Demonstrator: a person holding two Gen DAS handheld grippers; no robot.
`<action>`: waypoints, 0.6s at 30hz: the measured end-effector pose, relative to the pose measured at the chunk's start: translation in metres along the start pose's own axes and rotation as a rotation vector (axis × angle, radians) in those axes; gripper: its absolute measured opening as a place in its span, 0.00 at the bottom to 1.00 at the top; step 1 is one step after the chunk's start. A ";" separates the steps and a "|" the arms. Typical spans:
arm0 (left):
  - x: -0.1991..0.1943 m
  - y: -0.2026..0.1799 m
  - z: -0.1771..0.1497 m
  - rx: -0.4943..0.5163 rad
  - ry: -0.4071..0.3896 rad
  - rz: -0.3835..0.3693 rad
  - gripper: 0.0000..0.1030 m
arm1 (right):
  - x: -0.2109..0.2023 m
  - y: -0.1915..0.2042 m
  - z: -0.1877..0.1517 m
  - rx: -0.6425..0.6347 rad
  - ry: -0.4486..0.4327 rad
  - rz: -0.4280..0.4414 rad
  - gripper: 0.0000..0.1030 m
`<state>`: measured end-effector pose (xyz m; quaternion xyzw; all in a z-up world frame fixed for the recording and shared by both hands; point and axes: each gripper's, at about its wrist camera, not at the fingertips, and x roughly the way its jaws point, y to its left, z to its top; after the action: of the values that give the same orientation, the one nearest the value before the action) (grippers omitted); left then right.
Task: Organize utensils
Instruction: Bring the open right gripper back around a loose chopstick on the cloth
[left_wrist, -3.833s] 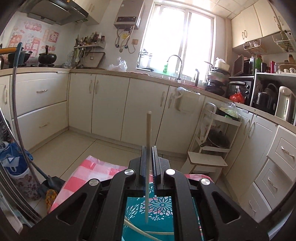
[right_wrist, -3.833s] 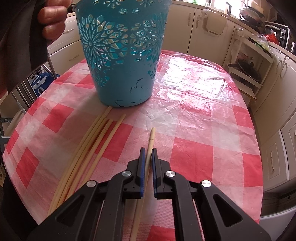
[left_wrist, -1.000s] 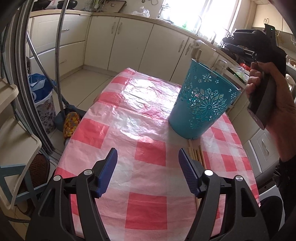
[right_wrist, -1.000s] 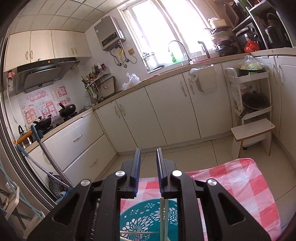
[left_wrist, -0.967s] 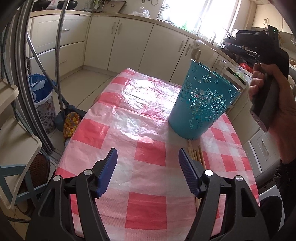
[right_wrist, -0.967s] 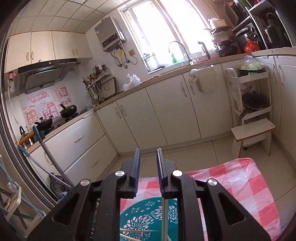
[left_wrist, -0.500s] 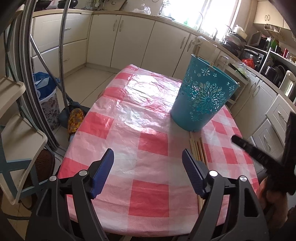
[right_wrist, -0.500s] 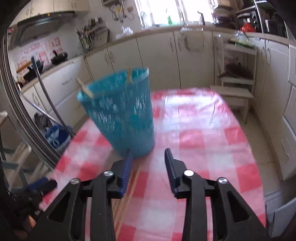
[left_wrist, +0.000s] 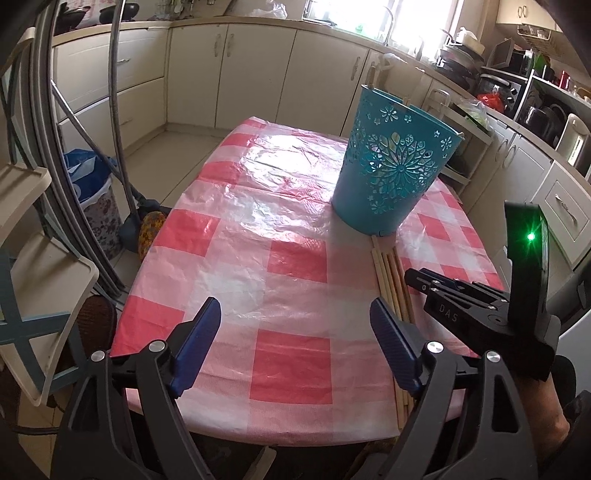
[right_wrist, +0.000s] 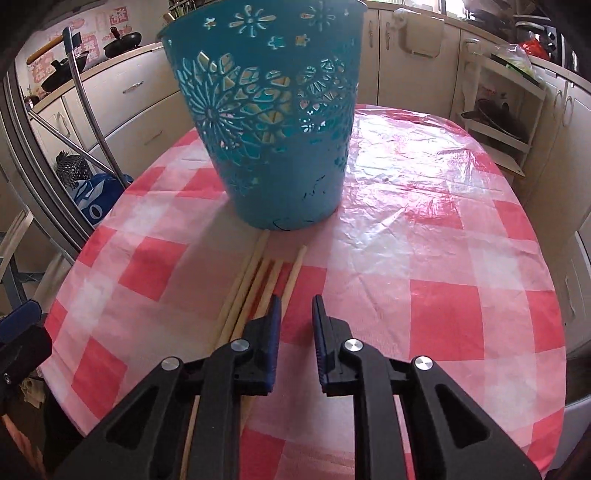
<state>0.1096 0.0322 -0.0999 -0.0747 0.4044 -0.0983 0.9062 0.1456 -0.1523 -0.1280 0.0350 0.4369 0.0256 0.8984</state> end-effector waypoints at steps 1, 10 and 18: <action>0.002 -0.003 -0.001 0.007 0.010 0.002 0.77 | 0.000 -0.001 -0.001 -0.004 -0.001 -0.002 0.17; 0.018 -0.027 0.006 0.040 0.046 0.002 0.77 | -0.002 -0.023 0.005 0.102 -0.012 0.105 0.17; 0.031 -0.035 0.011 0.047 0.067 0.027 0.77 | 0.005 -0.010 0.006 0.025 0.013 0.083 0.14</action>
<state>0.1340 -0.0091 -0.1075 -0.0446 0.4329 -0.0982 0.8950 0.1536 -0.1622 -0.1296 0.0644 0.4413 0.0576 0.8932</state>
